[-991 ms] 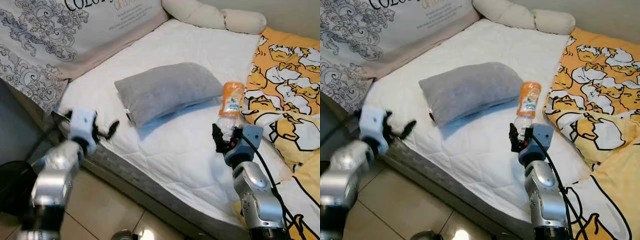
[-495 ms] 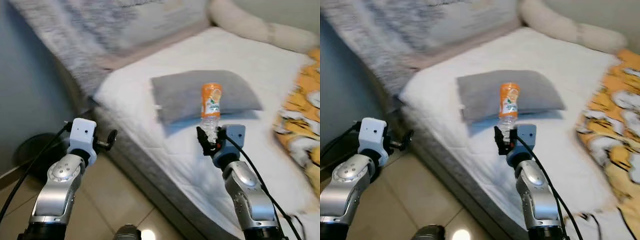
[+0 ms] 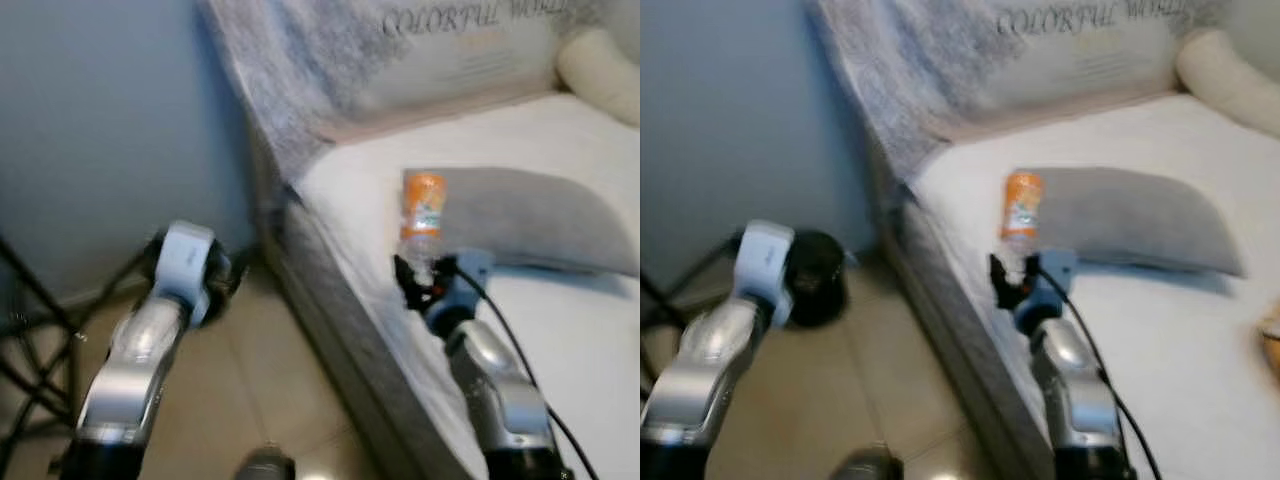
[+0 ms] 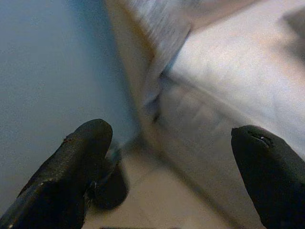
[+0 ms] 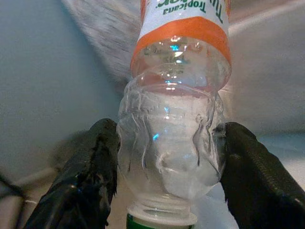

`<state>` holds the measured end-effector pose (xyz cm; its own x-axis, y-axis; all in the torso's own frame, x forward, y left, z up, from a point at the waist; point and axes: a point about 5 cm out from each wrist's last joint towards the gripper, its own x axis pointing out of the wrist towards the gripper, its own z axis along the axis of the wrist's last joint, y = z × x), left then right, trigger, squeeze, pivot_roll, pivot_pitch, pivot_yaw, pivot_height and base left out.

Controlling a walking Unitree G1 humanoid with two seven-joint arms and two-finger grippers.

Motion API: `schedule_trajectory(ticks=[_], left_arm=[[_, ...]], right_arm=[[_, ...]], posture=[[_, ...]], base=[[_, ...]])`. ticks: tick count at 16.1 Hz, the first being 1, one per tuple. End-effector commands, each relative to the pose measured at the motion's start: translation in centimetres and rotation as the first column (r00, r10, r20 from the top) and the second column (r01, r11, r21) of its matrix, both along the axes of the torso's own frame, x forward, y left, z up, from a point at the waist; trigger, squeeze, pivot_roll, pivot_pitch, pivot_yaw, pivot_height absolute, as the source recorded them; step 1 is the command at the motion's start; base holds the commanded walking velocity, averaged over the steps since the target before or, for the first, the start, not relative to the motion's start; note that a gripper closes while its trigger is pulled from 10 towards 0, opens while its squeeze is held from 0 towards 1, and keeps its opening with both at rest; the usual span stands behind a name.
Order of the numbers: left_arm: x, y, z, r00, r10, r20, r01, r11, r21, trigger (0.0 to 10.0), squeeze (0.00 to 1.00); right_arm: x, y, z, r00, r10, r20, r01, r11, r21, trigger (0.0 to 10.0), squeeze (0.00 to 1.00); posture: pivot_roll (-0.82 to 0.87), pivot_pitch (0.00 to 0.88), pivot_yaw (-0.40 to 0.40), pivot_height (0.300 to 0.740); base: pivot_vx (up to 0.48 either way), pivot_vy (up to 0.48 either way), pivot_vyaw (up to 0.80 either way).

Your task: Clean up the room

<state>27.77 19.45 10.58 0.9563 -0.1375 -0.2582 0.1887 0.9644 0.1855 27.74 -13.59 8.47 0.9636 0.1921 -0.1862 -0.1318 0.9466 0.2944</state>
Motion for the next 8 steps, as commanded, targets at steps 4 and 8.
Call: schedule_trajectory(ticks=[4, 8], left_arm=[[0.66, -0.36, 1.12, 0.999, -0.006, 0.038, 0.006, 1.0, 0.009, 10.0, 0.0], [0.78, 0.29, 1.41, 0.998, 0.007, 0.062, -0.006, 1.0, -0.019, 10.0, 0.0]], right_arm=[[0.54, -0.71, -0.17, 0.998, -0.059, -0.032, 0.059, 0.998, -0.002, 10.0, 0.0], [0.73, -0.02, -0.32, 0.998, -0.042, -0.039, 0.038, 0.996, -0.081, 10.0, 0.0]], posture=[[0.05, 0.0, 0.015, 0.74], [0.05, 0.0, 0.02, 0.74]], base=[[0.0, 0.0, 0.8], [0.08, 0.0, 0.15]])
